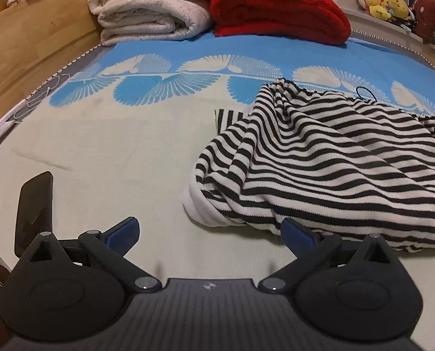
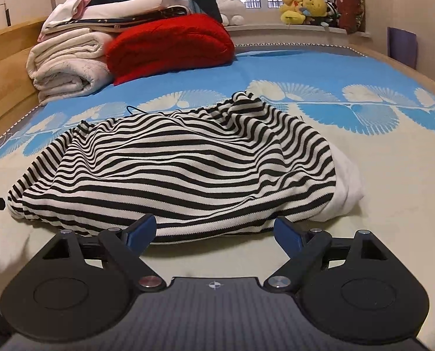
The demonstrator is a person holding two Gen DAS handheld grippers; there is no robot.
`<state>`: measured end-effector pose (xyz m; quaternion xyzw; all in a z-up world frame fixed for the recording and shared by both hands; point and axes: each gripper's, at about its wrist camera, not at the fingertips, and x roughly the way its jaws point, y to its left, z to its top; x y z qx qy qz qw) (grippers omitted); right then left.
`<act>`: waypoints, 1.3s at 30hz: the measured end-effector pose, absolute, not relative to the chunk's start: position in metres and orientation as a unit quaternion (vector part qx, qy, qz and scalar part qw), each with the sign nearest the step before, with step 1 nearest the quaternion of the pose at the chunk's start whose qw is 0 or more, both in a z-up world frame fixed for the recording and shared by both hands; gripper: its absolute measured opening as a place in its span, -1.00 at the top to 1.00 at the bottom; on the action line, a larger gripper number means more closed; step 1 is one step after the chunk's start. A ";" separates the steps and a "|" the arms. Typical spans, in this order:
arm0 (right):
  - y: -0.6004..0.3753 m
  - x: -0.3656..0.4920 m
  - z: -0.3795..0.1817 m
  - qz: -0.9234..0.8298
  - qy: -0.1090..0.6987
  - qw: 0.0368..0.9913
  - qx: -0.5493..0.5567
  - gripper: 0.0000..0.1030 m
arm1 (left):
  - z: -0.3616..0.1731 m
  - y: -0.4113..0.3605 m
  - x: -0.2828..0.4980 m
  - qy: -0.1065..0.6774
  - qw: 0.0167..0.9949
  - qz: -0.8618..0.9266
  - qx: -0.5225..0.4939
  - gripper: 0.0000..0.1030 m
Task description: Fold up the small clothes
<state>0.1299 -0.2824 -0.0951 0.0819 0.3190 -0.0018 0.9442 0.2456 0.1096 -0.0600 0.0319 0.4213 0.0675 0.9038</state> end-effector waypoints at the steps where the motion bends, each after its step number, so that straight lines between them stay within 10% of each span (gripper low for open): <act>1: -0.284 0.129 -0.095 -0.004 0.319 0.944 0.083 -0.71 | -0.061 0.110 0.247 0.423 0.903 0.068 0.033 -0.99; 19: -0.406 0.185 -0.147 -0.162 0.335 0.809 0.455 -0.66 | -0.091 0.164 0.295 0.499 0.852 0.145 -0.069 -0.99; 20: -0.411 0.190 -0.149 -0.165 0.323 0.804 0.472 -0.56 | -0.093 0.166 0.298 0.501 0.850 0.148 -0.071 -0.99; 23: -0.416 0.204 -0.151 -0.177 0.322 0.807 0.462 0.70 | -0.096 0.170 0.306 0.508 0.844 0.152 -0.080 -0.99; 39: -0.428 0.196 -0.113 -0.273 0.266 0.866 0.324 0.74 | -0.102 0.169 0.313 0.525 0.836 0.142 -0.080 -0.99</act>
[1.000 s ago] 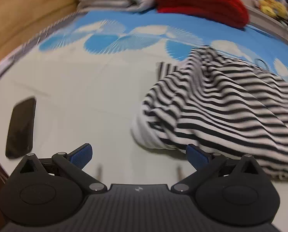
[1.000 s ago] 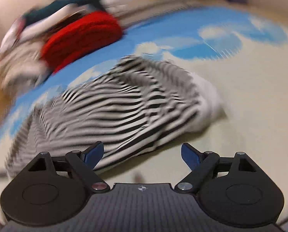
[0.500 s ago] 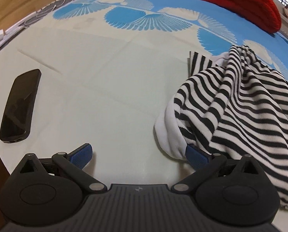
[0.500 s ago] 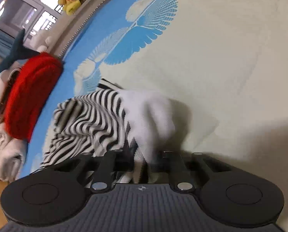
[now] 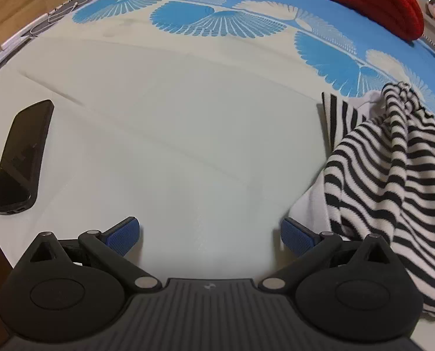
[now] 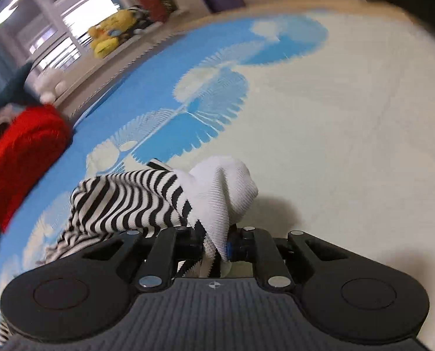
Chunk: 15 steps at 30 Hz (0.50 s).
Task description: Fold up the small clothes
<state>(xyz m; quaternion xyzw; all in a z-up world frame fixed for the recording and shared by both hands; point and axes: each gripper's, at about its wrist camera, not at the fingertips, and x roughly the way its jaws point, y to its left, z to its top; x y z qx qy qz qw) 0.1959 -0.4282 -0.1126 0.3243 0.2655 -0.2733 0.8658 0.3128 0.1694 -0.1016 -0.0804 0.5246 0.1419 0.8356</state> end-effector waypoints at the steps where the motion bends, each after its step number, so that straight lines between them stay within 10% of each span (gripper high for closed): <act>1: -0.420 0.199 -0.103 -0.269 0.260 0.879 0.296 0.74 | -0.101 0.169 0.313 0.523 0.836 0.142 -0.082 -0.99; 9: -0.205 0.235 0.006 -0.062 0.167 0.984 -0.022 0.74 | -0.093 0.171 0.311 0.515 0.841 0.136 -0.095 -0.99; 15: -0.014 0.222 -0.088 0.154 0.230 0.930 -0.244 0.73 | -0.094 0.189 0.307 0.515 0.835 0.152 -0.122 -0.99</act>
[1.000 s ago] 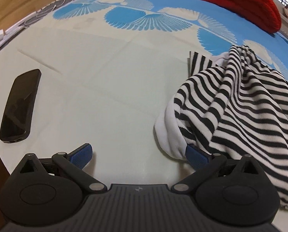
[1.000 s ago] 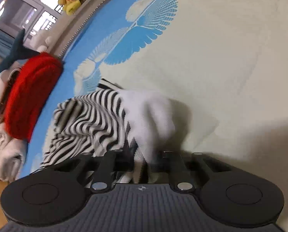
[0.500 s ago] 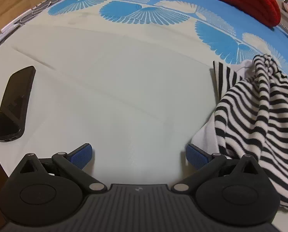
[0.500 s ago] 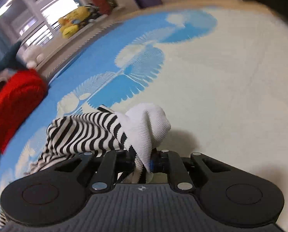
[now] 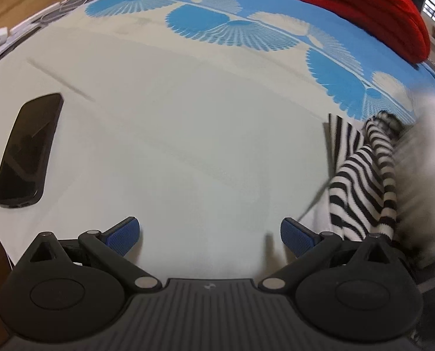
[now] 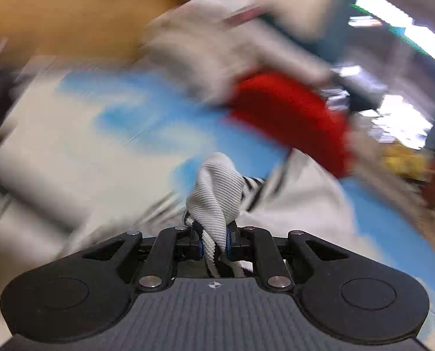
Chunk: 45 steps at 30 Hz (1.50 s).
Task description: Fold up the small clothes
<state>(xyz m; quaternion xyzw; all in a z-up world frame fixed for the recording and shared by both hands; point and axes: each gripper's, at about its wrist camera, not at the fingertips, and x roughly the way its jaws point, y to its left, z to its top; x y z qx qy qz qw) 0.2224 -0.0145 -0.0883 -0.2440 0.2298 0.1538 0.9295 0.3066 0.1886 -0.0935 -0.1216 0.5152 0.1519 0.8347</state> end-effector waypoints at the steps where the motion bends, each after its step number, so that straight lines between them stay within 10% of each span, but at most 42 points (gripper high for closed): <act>1: -0.003 0.222 -0.111 0.165 0.258 0.916 -0.260 0.73 | -0.094 0.190 0.306 0.517 0.834 0.150 -0.124 -0.99; 16: 0.020 0.196 -0.107 0.243 0.204 0.915 -0.250 0.72 | -0.092 0.202 0.300 0.508 0.835 0.158 -0.139 -0.99; 20: 0.033 0.186 -0.145 0.230 0.214 0.907 -0.281 0.50 | -0.091 0.205 0.298 0.505 0.836 0.149 -0.153 -0.99; 24: 0.014 0.166 -0.113 0.293 0.224 0.904 -0.216 -0.32 | -0.079 0.203 0.295 0.476 0.852 0.143 -0.162 -0.99; 29: -0.053 0.114 -0.066 0.239 0.159 0.941 -0.181 -0.30 | -0.057 0.187 0.285 0.428 0.881 0.076 -0.187 -0.99; 33: -0.117 0.126 -0.052 0.142 0.167 0.968 -0.124 0.41 | -0.050 0.157 0.282 0.411 0.892 0.001 -0.186 -0.99; 45: -0.109 0.144 -0.132 0.167 0.288 0.923 -0.194 0.60 | -0.105 0.111 0.308 0.521 0.847 0.026 -0.107 -1.00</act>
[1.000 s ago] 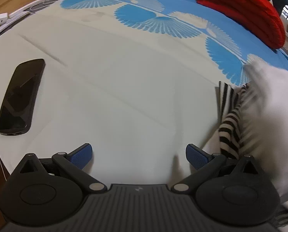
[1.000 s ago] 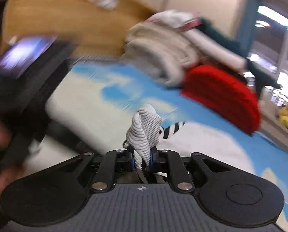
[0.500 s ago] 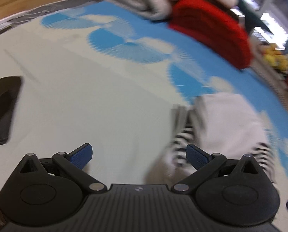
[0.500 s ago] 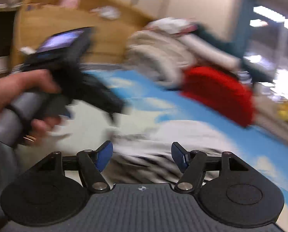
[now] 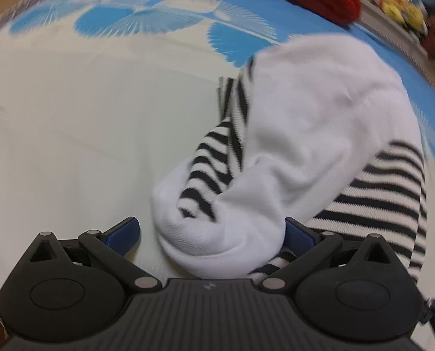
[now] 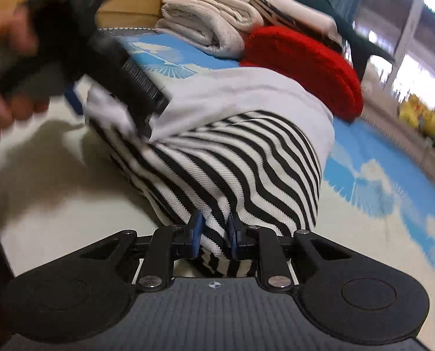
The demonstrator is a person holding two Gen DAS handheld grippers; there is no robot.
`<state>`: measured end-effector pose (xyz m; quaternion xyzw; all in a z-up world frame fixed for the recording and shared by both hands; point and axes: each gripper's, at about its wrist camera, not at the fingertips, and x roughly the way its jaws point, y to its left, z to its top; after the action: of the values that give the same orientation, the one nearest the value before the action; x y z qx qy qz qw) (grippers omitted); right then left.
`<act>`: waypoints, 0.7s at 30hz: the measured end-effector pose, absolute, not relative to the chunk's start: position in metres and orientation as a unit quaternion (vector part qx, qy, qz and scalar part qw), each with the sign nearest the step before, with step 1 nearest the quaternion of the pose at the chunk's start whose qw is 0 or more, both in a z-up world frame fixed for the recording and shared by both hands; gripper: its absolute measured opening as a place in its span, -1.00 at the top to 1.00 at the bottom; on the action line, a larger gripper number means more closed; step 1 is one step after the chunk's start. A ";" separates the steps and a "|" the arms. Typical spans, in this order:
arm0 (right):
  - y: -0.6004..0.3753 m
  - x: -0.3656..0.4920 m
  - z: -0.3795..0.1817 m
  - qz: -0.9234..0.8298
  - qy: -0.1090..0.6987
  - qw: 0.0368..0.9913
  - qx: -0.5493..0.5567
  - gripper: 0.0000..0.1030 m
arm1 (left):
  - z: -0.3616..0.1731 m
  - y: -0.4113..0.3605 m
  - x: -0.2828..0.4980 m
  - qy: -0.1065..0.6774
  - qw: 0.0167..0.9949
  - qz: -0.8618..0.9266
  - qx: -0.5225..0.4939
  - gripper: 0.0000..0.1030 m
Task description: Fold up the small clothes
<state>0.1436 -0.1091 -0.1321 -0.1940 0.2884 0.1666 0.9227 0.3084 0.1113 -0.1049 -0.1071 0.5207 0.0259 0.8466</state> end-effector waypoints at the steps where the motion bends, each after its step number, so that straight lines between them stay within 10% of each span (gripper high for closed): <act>1: -0.110 0.144 -0.129 0.173 0.295 0.919 -0.195 0.60 | -0.105 0.115 0.308 0.520 0.847 0.033 -0.111 -1.00; 15: -0.137 0.173 -0.109 0.211 0.317 0.911 -0.156 0.85 | -0.081 0.120 0.276 0.496 0.853 -0.009 -0.161 -0.99; 21: -0.200 0.227 -0.048 0.186 0.329 0.925 -0.032 -0.41 | -0.084 0.121 0.275 0.504 0.822 -0.076 -0.255 -0.99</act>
<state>0.2269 -0.2001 -0.0484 -0.0323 0.3295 0.1859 0.9251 0.2748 0.1211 -0.0844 -0.2550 0.5037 -0.0758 0.8219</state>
